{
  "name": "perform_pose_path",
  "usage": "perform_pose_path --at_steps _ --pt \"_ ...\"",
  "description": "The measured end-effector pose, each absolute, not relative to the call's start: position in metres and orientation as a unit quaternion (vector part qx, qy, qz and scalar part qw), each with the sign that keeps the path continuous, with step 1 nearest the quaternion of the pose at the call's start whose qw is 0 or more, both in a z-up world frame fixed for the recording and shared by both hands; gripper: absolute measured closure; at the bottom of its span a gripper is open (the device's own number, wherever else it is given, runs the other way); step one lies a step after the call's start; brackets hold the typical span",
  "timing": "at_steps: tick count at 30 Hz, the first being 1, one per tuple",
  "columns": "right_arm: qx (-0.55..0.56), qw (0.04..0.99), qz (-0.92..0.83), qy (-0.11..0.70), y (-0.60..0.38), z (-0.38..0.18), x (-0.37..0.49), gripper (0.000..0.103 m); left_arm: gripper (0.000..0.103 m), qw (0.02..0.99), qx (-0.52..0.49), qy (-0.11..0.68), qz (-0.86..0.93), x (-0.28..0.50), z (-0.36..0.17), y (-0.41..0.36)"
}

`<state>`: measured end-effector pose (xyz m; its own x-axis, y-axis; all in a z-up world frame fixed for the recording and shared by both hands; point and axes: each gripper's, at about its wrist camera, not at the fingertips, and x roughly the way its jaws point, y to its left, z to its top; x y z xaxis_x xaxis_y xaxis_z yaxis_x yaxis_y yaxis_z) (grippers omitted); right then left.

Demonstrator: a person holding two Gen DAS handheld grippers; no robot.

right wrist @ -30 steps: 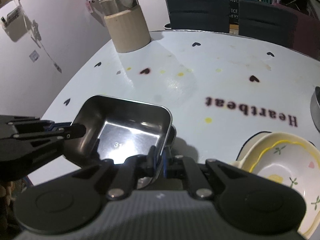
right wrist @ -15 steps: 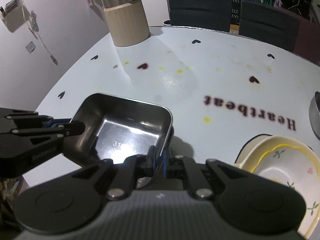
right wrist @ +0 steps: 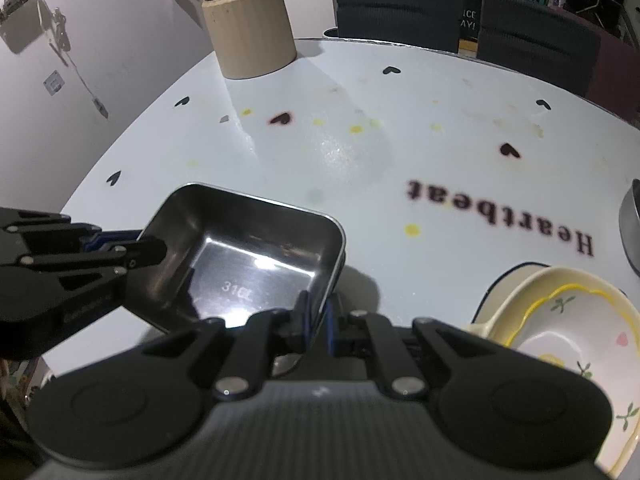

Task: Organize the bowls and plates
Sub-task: 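Carry the rectangular steel tray with both grippers toward the nested bowls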

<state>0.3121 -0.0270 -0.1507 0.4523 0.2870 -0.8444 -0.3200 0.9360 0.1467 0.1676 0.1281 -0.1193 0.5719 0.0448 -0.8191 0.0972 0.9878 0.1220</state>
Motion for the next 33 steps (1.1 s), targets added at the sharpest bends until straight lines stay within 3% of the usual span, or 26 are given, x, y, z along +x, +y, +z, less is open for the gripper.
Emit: perform_pose_path --at_steps 33 --pt "-0.021 0.837 0.168 0.520 -0.017 -0.171 0.330 0.092 0.082 0.868 0.087 0.488 -0.018 0.192 -0.146 0.131"
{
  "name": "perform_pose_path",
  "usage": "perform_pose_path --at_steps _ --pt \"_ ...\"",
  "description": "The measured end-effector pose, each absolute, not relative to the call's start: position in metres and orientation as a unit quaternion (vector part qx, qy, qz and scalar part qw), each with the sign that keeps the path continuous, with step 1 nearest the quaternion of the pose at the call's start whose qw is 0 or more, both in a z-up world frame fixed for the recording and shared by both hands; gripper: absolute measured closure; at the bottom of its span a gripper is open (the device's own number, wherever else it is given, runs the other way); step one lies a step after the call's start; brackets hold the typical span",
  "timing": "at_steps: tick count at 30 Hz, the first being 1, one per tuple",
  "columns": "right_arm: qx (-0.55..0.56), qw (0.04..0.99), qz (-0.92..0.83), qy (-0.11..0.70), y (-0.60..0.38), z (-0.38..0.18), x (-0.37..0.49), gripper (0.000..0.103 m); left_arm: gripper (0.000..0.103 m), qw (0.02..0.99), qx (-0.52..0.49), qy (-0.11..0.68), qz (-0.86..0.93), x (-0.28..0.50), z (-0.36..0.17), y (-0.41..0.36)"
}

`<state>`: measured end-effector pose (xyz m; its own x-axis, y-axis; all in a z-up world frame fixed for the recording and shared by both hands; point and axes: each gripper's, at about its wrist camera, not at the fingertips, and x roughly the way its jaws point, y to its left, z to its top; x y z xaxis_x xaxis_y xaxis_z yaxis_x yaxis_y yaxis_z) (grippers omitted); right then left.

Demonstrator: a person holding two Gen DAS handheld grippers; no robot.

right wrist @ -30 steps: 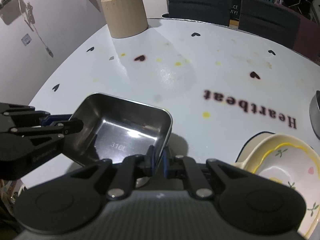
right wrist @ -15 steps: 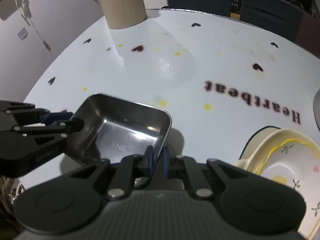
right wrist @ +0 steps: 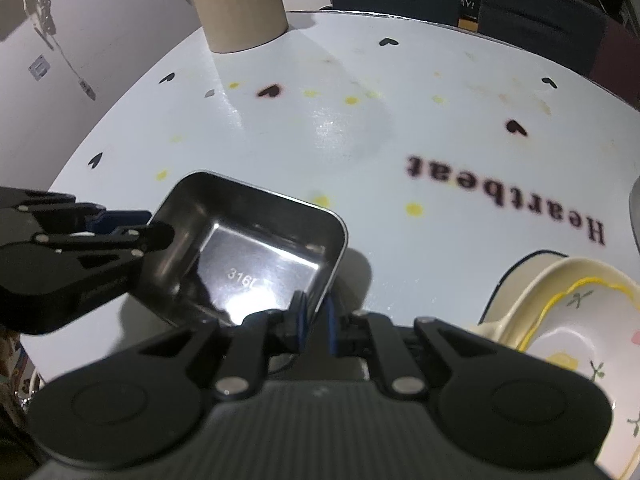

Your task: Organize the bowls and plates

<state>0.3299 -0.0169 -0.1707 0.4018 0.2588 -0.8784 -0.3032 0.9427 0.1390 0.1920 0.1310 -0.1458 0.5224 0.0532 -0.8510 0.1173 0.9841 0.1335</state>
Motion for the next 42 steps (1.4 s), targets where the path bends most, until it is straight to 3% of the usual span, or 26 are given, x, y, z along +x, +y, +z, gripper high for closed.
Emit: perform_pose_path --at_steps 13,18,23,25,27,31,33,36,42 --pt "0.006 0.835 0.165 0.524 -0.025 -0.169 0.329 0.090 0.079 0.869 0.070 0.490 -0.013 0.192 -0.144 0.135" --pt "0.035 0.834 0.167 0.525 -0.035 -0.165 0.331 0.089 0.066 0.873 0.057 0.484 -0.014 0.188 -0.136 0.135" --pt "0.037 0.840 0.178 0.512 -0.040 -0.156 0.325 0.085 0.062 0.877 0.047 0.478 -0.015 0.178 -0.126 0.134" --pt "0.040 0.841 0.184 0.506 -0.044 -0.151 0.321 0.075 0.051 0.879 0.040 0.474 -0.013 0.174 -0.120 0.135" --pt "0.042 0.845 0.193 0.498 -0.048 -0.144 0.317 0.066 0.032 0.885 0.034 0.464 -0.013 0.169 -0.111 0.135" --pt "0.037 0.855 0.205 0.474 -0.052 -0.128 0.305 0.044 0.019 0.894 0.015 0.448 -0.016 0.161 -0.094 0.133" --pt "0.035 0.861 0.205 0.464 -0.057 -0.121 0.301 0.036 0.008 0.898 0.011 0.439 -0.017 0.159 -0.086 0.128" --pt "0.032 0.870 0.197 0.452 -0.069 -0.110 0.298 0.026 0.001 0.906 0.004 0.423 -0.019 0.160 -0.073 0.121" --pt "0.021 0.896 0.148 0.418 -0.110 -0.086 0.296 0.000 0.000 0.918 -0.002 0.395 -0.041 0.172 -0.052 0.093"
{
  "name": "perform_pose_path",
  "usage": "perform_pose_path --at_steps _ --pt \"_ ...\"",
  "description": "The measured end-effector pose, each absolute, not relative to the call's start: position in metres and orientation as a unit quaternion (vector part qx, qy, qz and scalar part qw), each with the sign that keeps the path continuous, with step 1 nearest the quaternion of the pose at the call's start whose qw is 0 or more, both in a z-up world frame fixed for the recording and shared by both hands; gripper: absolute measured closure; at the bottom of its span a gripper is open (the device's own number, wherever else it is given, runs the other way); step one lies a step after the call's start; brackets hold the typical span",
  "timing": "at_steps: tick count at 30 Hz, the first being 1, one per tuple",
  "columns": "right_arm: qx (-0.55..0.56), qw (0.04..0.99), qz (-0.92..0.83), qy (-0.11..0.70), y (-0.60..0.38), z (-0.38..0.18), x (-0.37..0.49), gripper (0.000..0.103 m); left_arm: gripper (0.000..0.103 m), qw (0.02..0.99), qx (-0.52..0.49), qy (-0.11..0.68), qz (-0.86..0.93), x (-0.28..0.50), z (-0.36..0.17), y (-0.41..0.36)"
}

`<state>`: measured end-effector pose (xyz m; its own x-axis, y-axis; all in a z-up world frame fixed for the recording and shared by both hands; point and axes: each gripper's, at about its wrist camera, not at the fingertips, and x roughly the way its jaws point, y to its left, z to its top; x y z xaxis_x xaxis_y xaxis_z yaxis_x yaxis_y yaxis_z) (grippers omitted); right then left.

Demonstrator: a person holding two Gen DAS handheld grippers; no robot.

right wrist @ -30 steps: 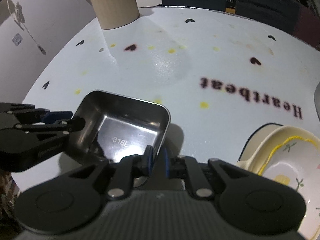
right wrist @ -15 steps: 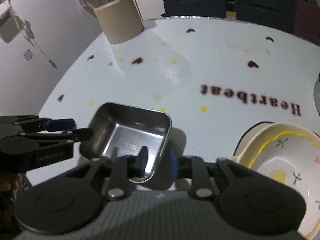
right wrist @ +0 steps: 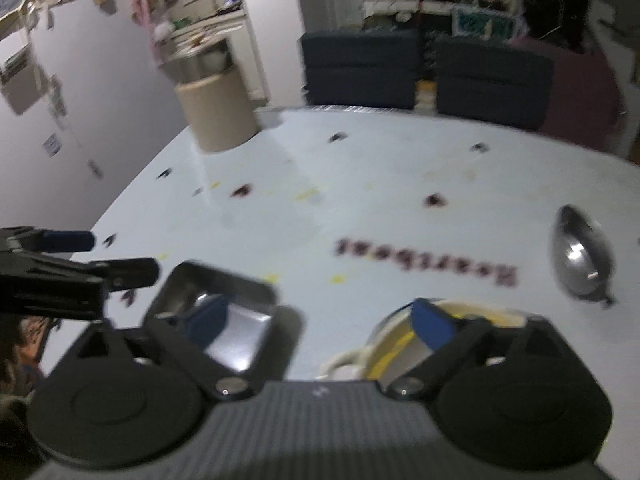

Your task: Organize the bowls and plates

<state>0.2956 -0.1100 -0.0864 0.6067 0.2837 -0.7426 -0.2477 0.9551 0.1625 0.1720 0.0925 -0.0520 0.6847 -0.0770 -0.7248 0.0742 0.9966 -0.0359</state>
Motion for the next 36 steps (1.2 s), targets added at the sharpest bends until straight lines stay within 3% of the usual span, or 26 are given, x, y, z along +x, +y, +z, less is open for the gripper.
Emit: perform_pose_path --at_steps 17,30,36 --pt "0.094 0.924 -0.017 0.370 -0.281 -0.072 0.305 0.000 0.000 0.917 -0.010 0.368 -0.152 0.230 -0.043 -0.025" --pt "0.140 0.886 -0.142 0.418 -0.368 -0.137 0.349 0.000 0.000 0.905 0.000 0.377 -0.199 0.282 -0.068 -0.120" --pt "0.229 0.853 -0.161 0.440 -0.391 -0.173 0.375 0.003 0.000 0.899 0.015 0.389 -0.200 0.299 -0.088 -0.135"
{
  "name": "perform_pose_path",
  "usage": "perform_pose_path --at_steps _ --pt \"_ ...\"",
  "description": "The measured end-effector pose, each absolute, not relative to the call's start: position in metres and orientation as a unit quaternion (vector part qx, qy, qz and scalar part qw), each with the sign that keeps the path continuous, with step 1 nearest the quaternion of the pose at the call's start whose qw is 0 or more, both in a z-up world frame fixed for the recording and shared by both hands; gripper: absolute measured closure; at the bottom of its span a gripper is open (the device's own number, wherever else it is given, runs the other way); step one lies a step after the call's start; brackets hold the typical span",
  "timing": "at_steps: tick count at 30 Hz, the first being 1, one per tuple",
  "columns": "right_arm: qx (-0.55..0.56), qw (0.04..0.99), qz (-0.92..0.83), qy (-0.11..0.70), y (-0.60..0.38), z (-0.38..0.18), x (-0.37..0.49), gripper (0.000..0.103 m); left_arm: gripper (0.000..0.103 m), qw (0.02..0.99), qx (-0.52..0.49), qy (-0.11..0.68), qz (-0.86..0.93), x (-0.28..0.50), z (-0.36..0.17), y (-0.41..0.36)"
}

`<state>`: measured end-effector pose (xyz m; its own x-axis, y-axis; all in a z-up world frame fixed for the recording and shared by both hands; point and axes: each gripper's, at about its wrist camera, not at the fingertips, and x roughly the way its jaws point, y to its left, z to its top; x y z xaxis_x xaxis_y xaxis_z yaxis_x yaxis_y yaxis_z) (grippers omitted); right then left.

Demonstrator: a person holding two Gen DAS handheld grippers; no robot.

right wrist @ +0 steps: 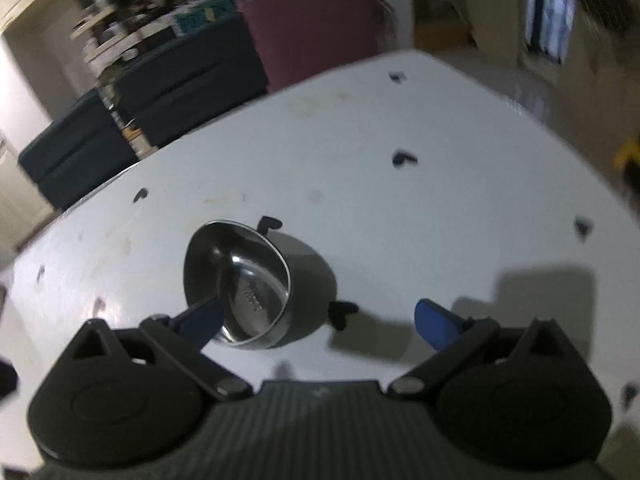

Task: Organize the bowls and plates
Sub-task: 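Move both grippers to the oval steel bowl and close on its rim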

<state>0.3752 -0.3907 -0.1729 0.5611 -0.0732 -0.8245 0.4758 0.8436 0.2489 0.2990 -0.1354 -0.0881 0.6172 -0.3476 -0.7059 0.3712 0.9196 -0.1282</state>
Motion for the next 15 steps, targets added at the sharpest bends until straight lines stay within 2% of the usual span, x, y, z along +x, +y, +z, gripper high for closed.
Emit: perform_pose_path --at_steps 2,4,8,10,15 --pt "0.257 0.844 -0.154 0.445 -0.394 -0.181 0.381 0.010 0.000 0.899 0.014 0.393 -0.194 0.303 -0.094 -0.134" --pt "0.274 0.834 -0.151 0.454 -0.394 -0.189 0.387 0.024 0.000 0.899 0.010 0.396 -0.187 0.308 -0.098 -0.132" --pt "0.276 0.823 -0.141 0.476 -0.387 -0.199 0.400 0.044 0.000 0.897 -0.002 0.403 -0.180 0.318 -0.103 -0.125" --pt "0.269 0.821 -0.141 0.484 -0.383 -0.202 0.405 0.059 0.000 0.896 -0.008 0.407 -0.179 0.322 -0.106 -0.123" --pt "0.247 0.826 -0.136 0.489 -0.368 -0.197 0.410 0.076 0.000 0.892 -0.013 0.415 -0.179 0.330 -0.112 -0.120"
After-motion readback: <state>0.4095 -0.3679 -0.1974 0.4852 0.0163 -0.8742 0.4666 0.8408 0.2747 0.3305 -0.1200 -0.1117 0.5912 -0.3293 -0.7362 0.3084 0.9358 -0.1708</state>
